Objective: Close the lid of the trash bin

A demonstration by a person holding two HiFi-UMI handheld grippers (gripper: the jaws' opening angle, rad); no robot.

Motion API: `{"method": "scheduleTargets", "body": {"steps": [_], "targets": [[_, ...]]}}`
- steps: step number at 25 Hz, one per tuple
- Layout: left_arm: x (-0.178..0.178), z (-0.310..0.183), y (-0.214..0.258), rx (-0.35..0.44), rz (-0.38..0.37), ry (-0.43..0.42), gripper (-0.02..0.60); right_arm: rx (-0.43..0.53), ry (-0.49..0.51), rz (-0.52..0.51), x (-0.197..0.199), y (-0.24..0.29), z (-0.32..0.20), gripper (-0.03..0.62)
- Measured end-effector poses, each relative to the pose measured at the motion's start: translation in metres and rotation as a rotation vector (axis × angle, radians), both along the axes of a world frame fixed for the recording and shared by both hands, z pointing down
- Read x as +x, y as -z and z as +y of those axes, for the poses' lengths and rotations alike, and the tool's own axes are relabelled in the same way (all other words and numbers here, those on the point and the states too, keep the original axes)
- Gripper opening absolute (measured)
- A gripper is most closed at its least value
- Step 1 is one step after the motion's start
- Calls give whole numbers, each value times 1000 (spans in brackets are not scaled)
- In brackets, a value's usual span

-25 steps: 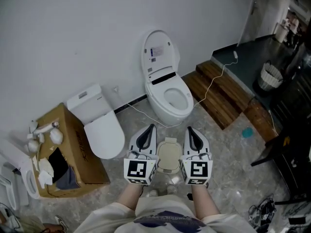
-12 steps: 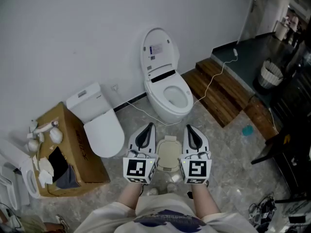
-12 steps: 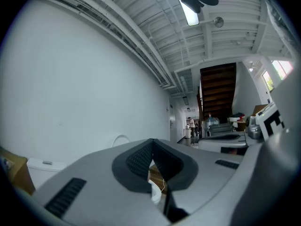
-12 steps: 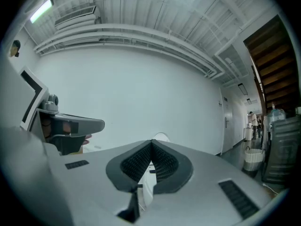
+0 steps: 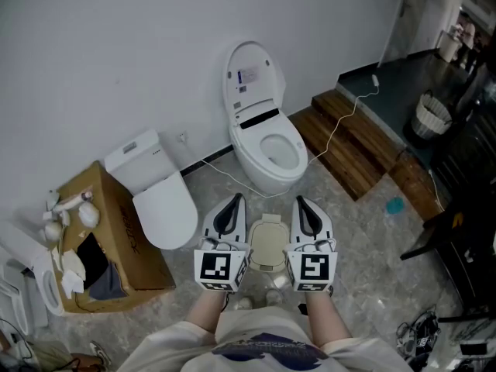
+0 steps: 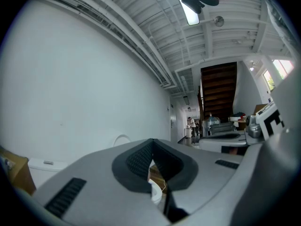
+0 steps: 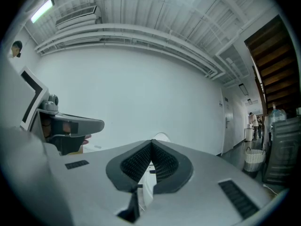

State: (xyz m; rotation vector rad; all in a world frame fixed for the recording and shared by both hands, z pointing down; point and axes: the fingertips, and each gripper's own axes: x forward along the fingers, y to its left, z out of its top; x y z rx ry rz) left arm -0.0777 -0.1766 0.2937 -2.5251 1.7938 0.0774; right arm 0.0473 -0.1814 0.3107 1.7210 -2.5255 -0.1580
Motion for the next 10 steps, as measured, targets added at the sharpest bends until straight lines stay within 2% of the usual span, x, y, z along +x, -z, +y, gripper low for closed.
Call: {"method": "scheduleTargets", "body": {"steps": [10], "targets": [[-2, 1, 3, -1, 1, 3, -2, 9, -3, 3, 5, 4, 1, 6]]}}
